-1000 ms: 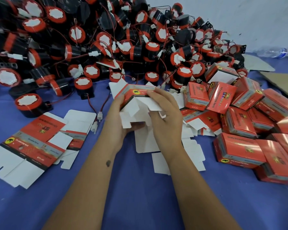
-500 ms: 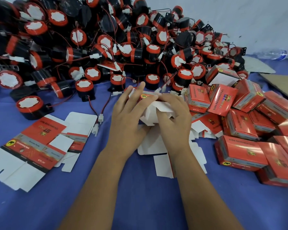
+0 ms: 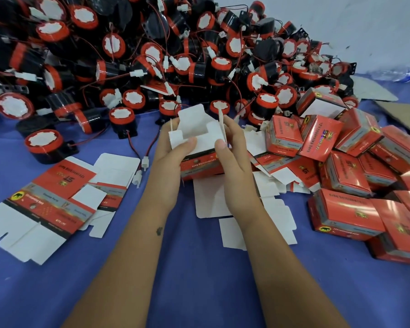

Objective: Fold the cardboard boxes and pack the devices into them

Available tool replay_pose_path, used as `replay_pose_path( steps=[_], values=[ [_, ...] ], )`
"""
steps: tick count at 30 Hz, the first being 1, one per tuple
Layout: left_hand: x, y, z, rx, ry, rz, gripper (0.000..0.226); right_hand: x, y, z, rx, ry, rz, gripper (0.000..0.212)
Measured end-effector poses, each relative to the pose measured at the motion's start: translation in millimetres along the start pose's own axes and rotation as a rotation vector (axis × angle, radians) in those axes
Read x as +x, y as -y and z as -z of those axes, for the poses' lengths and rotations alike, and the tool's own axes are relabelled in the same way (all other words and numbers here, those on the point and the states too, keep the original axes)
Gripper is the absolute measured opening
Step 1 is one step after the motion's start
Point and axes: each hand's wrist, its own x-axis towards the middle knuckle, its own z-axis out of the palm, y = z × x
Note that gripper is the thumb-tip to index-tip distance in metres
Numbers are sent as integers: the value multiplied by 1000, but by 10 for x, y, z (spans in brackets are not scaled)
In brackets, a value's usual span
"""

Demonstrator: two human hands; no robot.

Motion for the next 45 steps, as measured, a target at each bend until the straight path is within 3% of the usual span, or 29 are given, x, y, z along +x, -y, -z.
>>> replay_pose_path(
  steps=[7, 11, 14, 17, 20, 23, 27, 32, 38, 42, 45],
  values=[
    [17, 45, -27, 48, 16, 1, 44, 57, -3, -6, 49, -21, -60, 27],
    [25, 90, -64, 7, -27, 20, 32, 53, 11, -22, 22, -25, -108, 30],
    [31, 105, -51, -61, -8, 32, 47, 59, 12, -26, 15, -4, -131, 43],
    [26, 127, -69, 94, -36, 45, 40, 55, -7, -24, 56, 4, -130, 47],
    [14, 145, -89, 186, -82, 8, 49, 92, -47, -16, 273, 15, -150, 32],
    [24, 113, -96, 150, -114, 12, 50, 151, -53, 17, 485, -52, -207, 42],
    [33, 109, -100, 166, -100, 1, 47, 174, -114, 30, 404, -26, -184, 30],
    [7, 91, -103, 195, -64, -90, 53, 197, -138, 68, 453, -29, -161, 31],
    [7, 109, -65, 78, -85, -46, 49, 164, -122, 64, 483, -29, -167, 24],
    [-16, 85, -69, 106, -81, -43, 40, 160, -79, 64, 361, -8, -217, 24],
    [-17, 89, -82, 174, -73, -74, 48, 147, -47, 74, 234, -76, -191, 27]
  ],
)
